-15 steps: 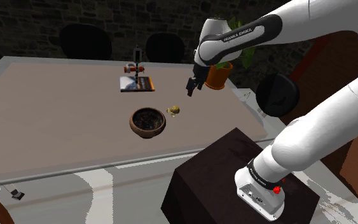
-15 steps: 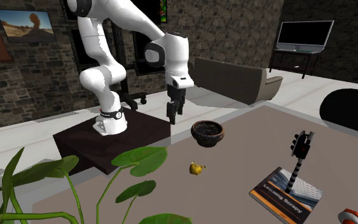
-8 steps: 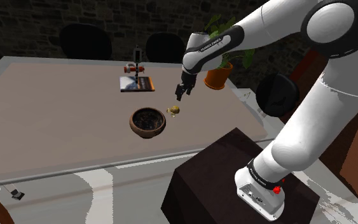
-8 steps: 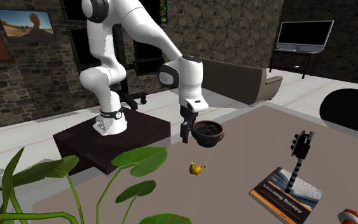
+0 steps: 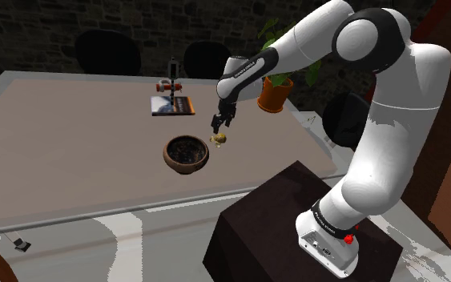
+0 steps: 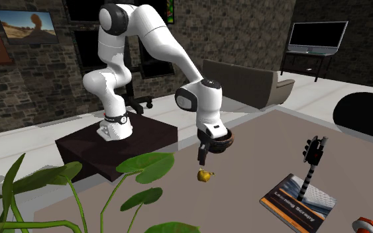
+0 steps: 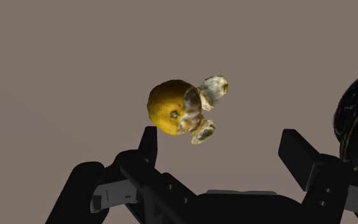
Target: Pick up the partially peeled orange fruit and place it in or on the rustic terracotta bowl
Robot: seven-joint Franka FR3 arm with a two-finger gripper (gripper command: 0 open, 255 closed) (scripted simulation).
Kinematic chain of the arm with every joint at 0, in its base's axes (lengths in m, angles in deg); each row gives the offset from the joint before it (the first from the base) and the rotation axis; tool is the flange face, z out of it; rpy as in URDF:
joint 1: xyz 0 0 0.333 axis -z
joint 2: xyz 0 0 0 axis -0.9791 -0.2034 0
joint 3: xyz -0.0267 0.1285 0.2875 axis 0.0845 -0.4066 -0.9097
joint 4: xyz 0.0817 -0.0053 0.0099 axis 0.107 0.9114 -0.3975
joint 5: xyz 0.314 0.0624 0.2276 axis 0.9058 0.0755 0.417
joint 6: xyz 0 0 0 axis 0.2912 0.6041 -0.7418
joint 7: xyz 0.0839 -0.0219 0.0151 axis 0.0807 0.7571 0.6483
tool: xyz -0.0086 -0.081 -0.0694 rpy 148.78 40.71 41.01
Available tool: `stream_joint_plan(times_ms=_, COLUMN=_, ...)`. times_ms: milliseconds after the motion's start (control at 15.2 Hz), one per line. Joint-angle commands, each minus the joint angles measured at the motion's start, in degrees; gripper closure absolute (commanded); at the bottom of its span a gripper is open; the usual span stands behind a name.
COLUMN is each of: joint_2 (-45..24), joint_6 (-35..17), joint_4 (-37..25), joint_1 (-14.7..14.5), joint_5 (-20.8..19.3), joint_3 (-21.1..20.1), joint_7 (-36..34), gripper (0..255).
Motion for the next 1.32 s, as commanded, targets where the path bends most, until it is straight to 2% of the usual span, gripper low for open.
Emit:
stream_joint_plan(times_ms=0, joint_2=-1.54, joint_6=-1.62, joint_4=0.05, joint_1=-0.06, joint_5=0.15, joint_3=-0.12, joint_7=0.04, gripper=0)
stream_joint_plan(times_ms=264, joint_2=-3.79, joint_6=-3.82, joint_4=0.01, joint_1=-0.09, joint_5=0.32, joint_3=-0.25, joint_7=0.16, gripper=0)
stream_joint_plan(times_ms=726, joint_2=-3.79, joint_6=-3.80, joint_4=-0.01, joint_1=-0.09, joint_5=0.32, joint_3=-0.25, joint_7=0.15, gripper=0)
stream_joint_plan(times_ms=792, joint_2=-3.79, joint_6=-3.80, joint_4=-0.01, joint_1=-0.09, joint_5=0.32, joint_3=-0.25, joint_7=0.15, gripper=255)
stream_joint_plan(times_ms=1254, joint_2=-3.79, joint_6=-3.80, joint_4=-0.01, joint_1=-0.09, joint_5=0.32, joint_3=-0.25, joint_7=0.15, gripper=255)
